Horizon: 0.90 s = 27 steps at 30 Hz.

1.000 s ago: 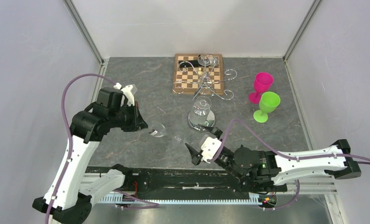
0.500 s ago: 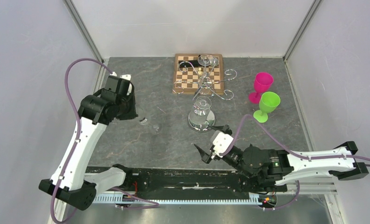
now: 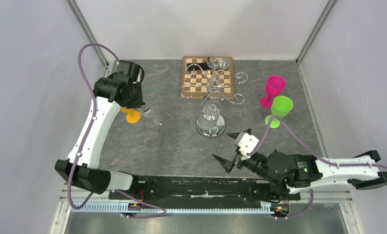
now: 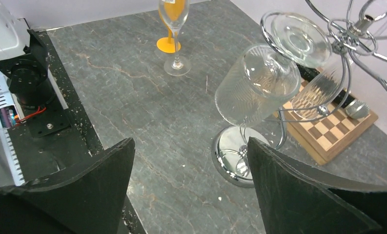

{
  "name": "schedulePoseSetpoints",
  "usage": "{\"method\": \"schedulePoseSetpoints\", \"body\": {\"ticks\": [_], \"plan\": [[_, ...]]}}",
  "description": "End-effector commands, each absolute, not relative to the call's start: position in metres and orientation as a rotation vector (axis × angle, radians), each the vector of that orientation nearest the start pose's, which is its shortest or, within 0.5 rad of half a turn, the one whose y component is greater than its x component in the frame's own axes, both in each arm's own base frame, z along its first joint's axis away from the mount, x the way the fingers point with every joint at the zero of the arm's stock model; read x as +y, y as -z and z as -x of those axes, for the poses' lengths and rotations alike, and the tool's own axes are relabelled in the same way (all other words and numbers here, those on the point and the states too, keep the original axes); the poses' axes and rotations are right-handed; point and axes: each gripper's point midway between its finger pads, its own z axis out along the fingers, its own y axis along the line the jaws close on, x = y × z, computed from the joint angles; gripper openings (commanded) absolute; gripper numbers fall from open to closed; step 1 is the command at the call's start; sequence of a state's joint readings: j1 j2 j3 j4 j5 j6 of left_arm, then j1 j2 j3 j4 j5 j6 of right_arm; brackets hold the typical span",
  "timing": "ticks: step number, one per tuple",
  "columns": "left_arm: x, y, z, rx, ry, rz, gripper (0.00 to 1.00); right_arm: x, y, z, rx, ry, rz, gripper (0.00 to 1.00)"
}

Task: Take the wine glass off the wine glass rack
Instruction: Place the wine glass at the center of the board.

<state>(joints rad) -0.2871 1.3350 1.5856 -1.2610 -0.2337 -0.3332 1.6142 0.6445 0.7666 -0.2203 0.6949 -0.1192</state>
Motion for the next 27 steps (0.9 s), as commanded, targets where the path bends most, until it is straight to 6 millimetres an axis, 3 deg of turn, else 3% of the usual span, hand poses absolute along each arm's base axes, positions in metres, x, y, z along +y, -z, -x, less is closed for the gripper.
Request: {"method": "schedulePoseSetpoints", "body": {"ticks": [1,6,16,27], "plan": [[-0.049,-0.283,-0.310,2.422,-0.031,0.153,0.02,0.237,-0.319,-0.099,1.461,-0.675,0.812,0.89],[-0.044,-0.279,-0.328,2.441,-0.046,0.174,0.02,0.228,-0.310,-0.097,1.506,-0.685,0.803,0.91],[-0.031,-0.248,-0.354,2.494,-0.057,0.223,0.02,0.222,-0.297,-0.097,1.561,-0.675,0.798,0.93],[-0.017,-0.230,-0.363,2.539,-0.093,0.247,0.02,0.224,-0.281,-0.097,1.596,-0.668,0.790,0.98]]}}
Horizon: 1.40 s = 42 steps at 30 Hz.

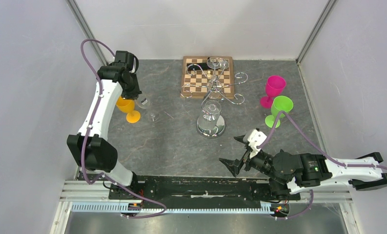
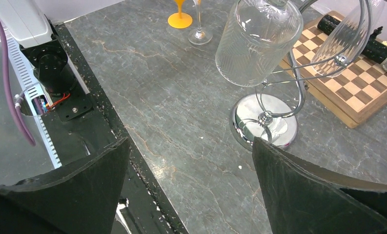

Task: Take the wine glass off the wine glass rack
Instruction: Place the wine glass at the center of the board.

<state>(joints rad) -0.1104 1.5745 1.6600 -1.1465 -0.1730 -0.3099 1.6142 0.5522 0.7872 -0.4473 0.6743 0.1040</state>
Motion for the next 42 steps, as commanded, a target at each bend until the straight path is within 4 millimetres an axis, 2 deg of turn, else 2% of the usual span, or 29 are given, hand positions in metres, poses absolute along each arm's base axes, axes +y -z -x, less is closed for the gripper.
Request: {"method": "schedulePoseSetpoints", "body": {"ticks": [1,9,11,13,17,19,29,32,35,38,42], "plan": [[-0.016,-0.230,-0.364,2.542,-0.095,0.246,0.02,0.223,-0.281,-0.097,1.599,-0.667,0.787,0.98],[-0.015,-0.225,-0.367,2.571,-0.113,0.244,0.02,0.215,-0.279,-0.103,1.640,-0.625,0.743,0.98],[-0.015,-0.226,-0.367,2.567,-0.114,0.247,0.05,0.210,-0.276,-0.107,1.656,-0.602,0.715,0.98],[-0.015,-0.226,-0.368,2.567,-0.117,0.247,0.11,0.207,-0.275,-0.107,1.664,-0.603,0.705,0.98],[-0.018,-0.227,-0.368,2.568,-0.087,0.236,0.31,0.206,-0.273,-0.106,1.679,-0.623,0.691,0.98],[-0.020,-0.229,-0.368,2.562,-0.077,0.236,0.37,0.204,-0.271,-0.107,1.695,-0.615,0.672,0.98],[-0.024,-0.253,-0.365,2.511,-0.030,0.225,0.52,0.180,-0.265,-0.128,1.813,-0.476,0.405,0.98],[-0.031,-0.266,-0.362,2.479,0.031,0.207,0.61,0.175,-0.279,-0.129,1.815,-0.513,0.334,0.98],[-0.038,-0.278,-0.357,2.460,0.085,0.196,0.63,0.173,-0.297,-0.128,1.795,-0.548,0.356,0.98],[-0.047,-0.289,-0.350,2.436,0.146,0.175,0.65,0.178,-0.311,-0.123,1.745,-0.583,0.455,0.98],[-0.059,-0.303,-0.337,2.389,0.224,0.118,0.65,0.178,-0.324,-0.123,1.745,-0.613,0.421,0.98]]}}
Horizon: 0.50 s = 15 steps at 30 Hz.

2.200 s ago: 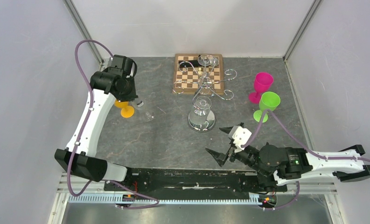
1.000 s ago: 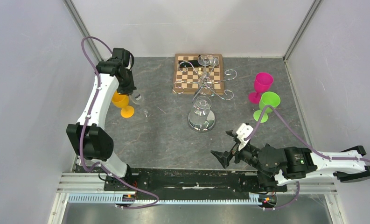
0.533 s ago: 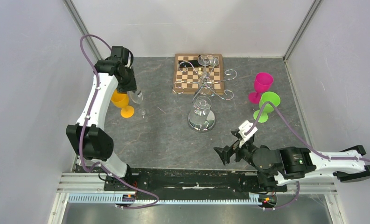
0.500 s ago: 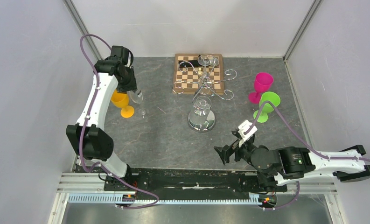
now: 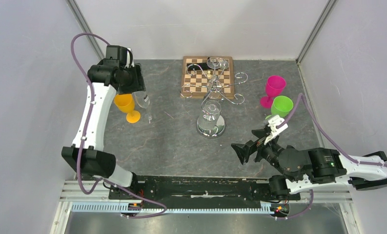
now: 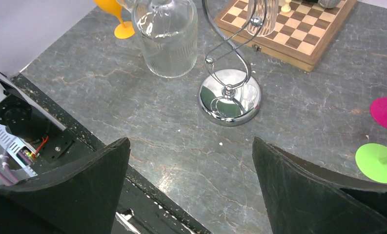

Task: Take the wine glass off the wine glass rack
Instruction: Place the wine glass at the center of the board.

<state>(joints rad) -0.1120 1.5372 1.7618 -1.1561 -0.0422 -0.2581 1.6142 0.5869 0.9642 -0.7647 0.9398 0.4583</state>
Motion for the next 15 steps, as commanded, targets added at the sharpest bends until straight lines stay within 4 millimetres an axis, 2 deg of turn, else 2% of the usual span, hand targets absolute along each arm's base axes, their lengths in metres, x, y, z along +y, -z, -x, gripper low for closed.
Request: {"method": "schedulePoseSetpoints", "body": {"ticks": [1,8,11,15], "plan": [[-0.062,-0.306,-0.332,2.382,0.244,0.107,0.65,0.180,-0.328,-0.121,1.748,-0.632,0.410,0.98],[-0.080,-0.322,-0.304,2.308,0.379,0.021,0.65,0.185,-0.362,-0.122,1.758,-0.739,0.253,0.95],[-0.092,-0.324,-0.292,2.286,0.458,-0.023,0.65,0.192,-0.381,-0.118,1.747,-0.821,0.227,0.95],[-0.108,-0.325,-0.276,2.263,0.550,-0.071,0.64,0.193,-0.399,-0.120,1.729,-0.878,0.130,0.89]]}}
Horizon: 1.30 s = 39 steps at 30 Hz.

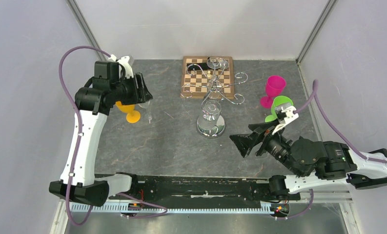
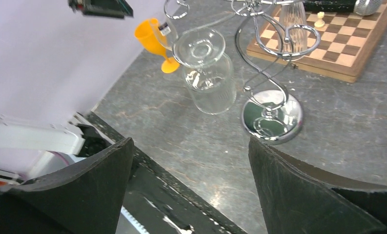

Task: Take the wine glass off the wine glass rack
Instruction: Place the wine glass at the center of the board, then pick up the wine glass from the wine rack.

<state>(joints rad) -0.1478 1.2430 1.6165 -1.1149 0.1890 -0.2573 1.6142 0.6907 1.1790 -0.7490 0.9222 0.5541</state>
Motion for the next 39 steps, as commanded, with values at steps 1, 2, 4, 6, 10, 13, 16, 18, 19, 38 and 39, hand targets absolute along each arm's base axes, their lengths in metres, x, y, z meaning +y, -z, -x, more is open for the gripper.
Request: {"method": "schedulePoseSetpoints", "body": {"ticks": [1,2,4,6,10,13,16,18,19,38,39], "plan": [[-0.111,-0.325,-0.272,2.255,0.573,-0.086,0.64,0.193,-0.403,-0.122,1.725,-0.883,0.103,0.87],[-0.114,-0.325,-0.268,2.246,0.589,-0.099,0.64,0.193,-0.408,-0.122,1.721,-0.890,0.083,0.86],[-0.119,-0.326,-0.261,2.230,0.611,-0.117,0.64,0.195,-0.417,-0.123,1.718,-0.905,0.055,0.84],[-0.124,-0.328,-0.254,2.216,0.627,-0.148,0.64,0.200,-0.423,-0.123,1.719,-0.915,0.037,0.82],[-0.133,-0.330,-0.243,2.203,0.668,-0.198,0.64,0.209,-0.432,-0.124,1.722,-0.922,-0.006,0.81],[-0.140,-0.329,-0.235,2.191,0.715,-0.224,0.63,0.211,-0.436,-0.127,1.718,-0.919,-0.053,0.78],[-0.145,-0.329,-0.227,2.177,0.753,-0.245,0.63,0.213,-0.438,-0.129,1.717,-0.915,-0.075,0.77],[-0.149,-0.329,-0.223,2.168,0.776,-0.264,0.63,0.217,-0.440,-0.129,1.717,-0.916,-0.061,0.76],[-0.150,-0.329,-0.221,2.167,0.786,-0.270,0.63,0.220,-0.440,-0.129,1.718,-0.912,-0.057,0.76],[-0.157,-0.325,-0.199,2.138,0.808,-0.344,0.63,0.245,-0.414,-0.204,1.839,-0.982,-0.002,0.76],[-0.157,-0.326,-0.198,2.134,0.808,-0.349,0.63,0.246,-0.410,-0.206,1.849,-1.006,-0.011,0.75]]}}
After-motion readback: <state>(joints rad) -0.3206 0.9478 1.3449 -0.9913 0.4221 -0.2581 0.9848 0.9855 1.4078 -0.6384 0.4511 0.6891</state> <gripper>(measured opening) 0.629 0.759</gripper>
